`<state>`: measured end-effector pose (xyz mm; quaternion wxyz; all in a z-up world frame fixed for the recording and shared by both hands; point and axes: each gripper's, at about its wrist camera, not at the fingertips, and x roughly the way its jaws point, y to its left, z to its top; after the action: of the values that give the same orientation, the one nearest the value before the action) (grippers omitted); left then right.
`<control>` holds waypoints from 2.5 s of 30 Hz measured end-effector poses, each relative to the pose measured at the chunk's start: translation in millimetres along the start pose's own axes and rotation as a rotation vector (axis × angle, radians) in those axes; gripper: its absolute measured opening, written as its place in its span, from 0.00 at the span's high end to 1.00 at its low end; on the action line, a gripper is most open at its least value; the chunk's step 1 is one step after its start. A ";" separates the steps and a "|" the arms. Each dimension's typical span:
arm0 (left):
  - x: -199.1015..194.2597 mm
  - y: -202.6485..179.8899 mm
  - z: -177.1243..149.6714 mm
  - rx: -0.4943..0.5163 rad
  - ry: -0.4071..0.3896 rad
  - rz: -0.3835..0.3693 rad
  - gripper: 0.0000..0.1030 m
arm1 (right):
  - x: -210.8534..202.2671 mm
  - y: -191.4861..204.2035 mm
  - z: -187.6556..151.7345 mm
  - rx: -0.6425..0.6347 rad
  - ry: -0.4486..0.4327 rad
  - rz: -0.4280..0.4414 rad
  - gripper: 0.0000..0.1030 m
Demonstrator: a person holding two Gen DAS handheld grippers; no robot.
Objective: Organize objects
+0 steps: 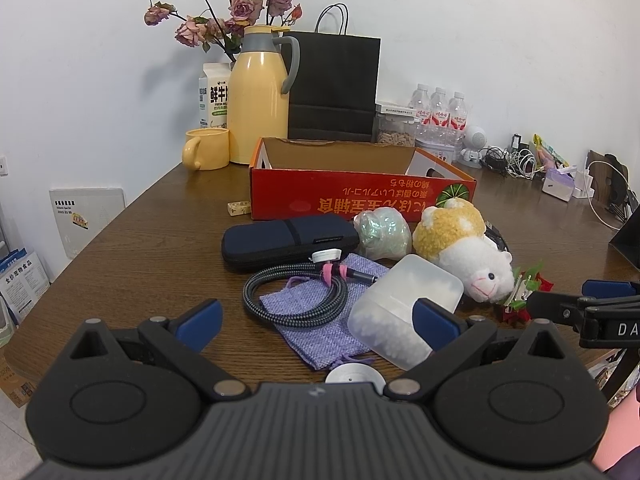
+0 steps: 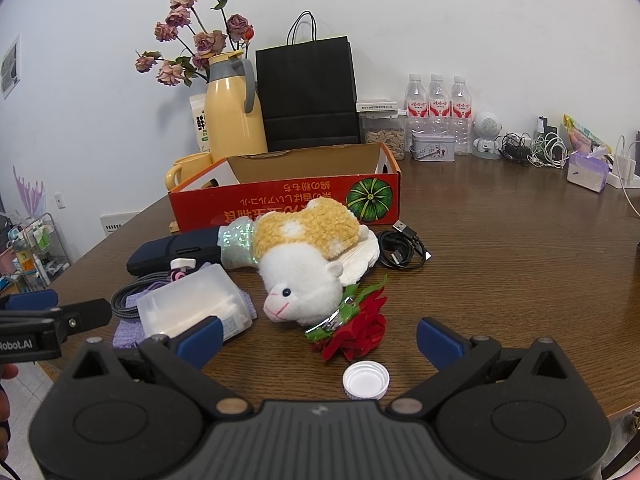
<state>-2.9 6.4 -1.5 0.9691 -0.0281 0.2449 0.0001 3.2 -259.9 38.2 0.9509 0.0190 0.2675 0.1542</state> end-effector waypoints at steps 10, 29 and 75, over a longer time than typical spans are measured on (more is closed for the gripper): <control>1.4 0.3 -0.2 -0.006 0.005 -0.001 0.00 | 0.9 -1.4 -1.6 -0.002 0.003 -0.005 0.00; 17.6 5.2 -3.7 -0.029 0.040 0.013 0.00 | 21.7 -22.8 -19.8 -0.069 0.085 -0.031 0.31; 83.3 -72.5 6.7 0.208 0.142 -0.137 0.26 | 31.5 -37.7 34.6 -0.205 -0.025 0.212 0.74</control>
<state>74.5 -66.7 -31.2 0.9449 0.0558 0.3089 -0.0935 57.2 -284.7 47.5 0.9296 -0.0482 0.2348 0.2800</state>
